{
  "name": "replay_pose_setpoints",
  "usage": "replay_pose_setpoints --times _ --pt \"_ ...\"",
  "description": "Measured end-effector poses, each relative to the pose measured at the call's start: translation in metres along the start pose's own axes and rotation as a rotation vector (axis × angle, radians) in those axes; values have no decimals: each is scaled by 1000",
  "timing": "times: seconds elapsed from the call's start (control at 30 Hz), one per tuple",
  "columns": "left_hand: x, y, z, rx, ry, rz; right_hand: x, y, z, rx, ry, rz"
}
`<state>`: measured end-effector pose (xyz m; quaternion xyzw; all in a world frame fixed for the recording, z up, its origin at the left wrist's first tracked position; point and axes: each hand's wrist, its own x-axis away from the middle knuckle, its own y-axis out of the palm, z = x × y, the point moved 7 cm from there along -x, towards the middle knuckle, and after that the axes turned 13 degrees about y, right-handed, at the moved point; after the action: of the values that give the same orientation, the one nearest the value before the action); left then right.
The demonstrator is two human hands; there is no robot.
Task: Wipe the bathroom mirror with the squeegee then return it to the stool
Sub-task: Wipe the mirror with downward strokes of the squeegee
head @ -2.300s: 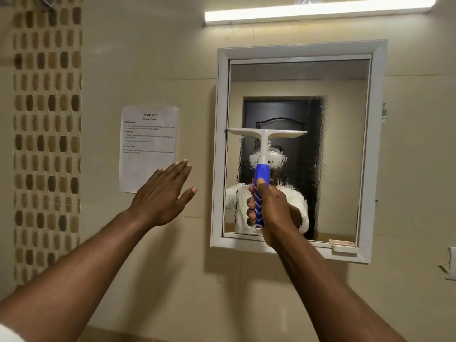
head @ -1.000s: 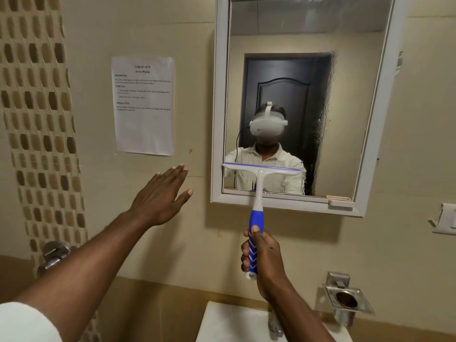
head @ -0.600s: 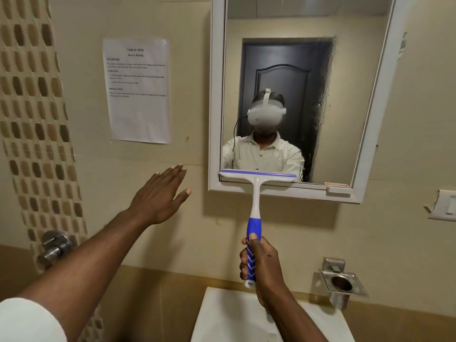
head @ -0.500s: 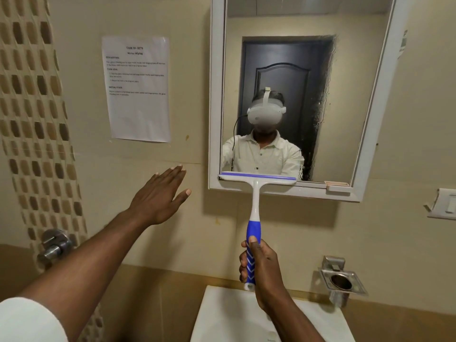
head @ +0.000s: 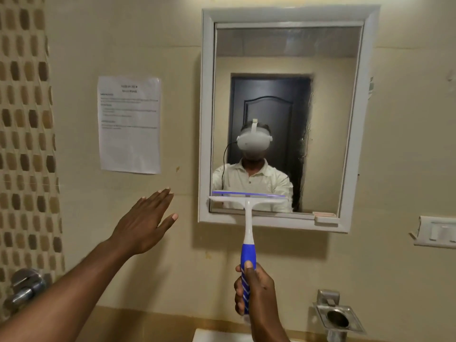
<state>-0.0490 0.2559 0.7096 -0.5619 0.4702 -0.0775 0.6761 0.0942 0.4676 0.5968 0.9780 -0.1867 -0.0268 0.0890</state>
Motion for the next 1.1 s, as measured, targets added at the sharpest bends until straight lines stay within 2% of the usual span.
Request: replay_pose_setpoints --times 0.23,0.37,0.5,0.7,1.1 --pt "-53 -64 9 -37 55 132 -33 6 -171 -16 -286 -40" --pt "-87 -103 21 -92 100 203 -48 6 -268 -24 -372 -27" --pt "-112 -129 35 -136 151 241 -56 11 -326 -66 -396 -103" --pt "-125 -145 44 -157 204 280 -69 8 -354 -76 -389 -113" --pt "-123 -134 36 -173 183 253 -81 2 -360 -35 -375 -110"
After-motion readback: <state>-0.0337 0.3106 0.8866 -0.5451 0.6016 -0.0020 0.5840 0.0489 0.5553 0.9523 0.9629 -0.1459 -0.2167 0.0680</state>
